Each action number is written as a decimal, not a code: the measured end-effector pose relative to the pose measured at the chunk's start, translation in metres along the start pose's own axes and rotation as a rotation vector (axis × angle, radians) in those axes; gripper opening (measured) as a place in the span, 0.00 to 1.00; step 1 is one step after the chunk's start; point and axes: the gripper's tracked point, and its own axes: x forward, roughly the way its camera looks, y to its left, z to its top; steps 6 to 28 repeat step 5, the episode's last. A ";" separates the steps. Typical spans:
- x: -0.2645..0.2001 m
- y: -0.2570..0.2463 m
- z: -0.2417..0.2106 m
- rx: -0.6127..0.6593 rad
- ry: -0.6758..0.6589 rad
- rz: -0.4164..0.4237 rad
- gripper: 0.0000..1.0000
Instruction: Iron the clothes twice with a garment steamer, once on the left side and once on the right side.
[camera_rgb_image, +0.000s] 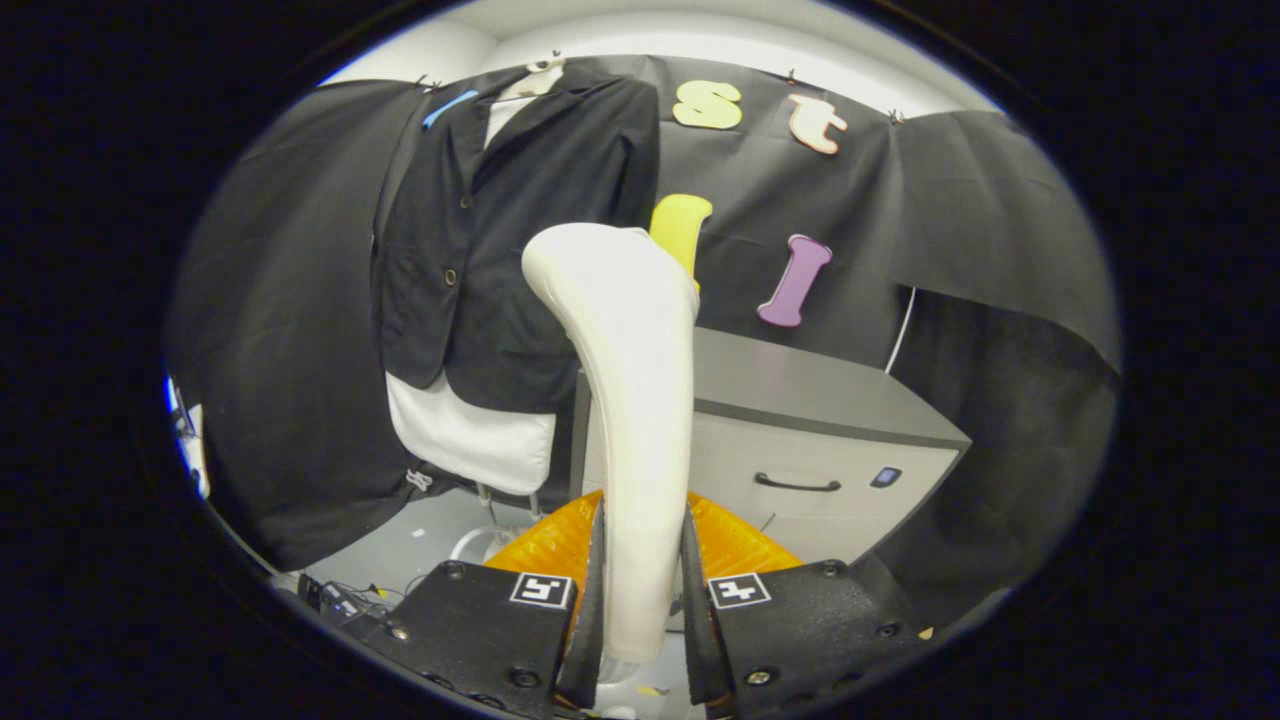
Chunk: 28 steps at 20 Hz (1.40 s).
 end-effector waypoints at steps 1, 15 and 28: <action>-0.005 -0.011 -0.002 0.004 0.000 -0.007 0.36; -0.021 -0.049 -0.015 0.031 0.017 -0.035 0.36; -0.021 -0.049 -0.015 0.031 0.017 -0.035 0.36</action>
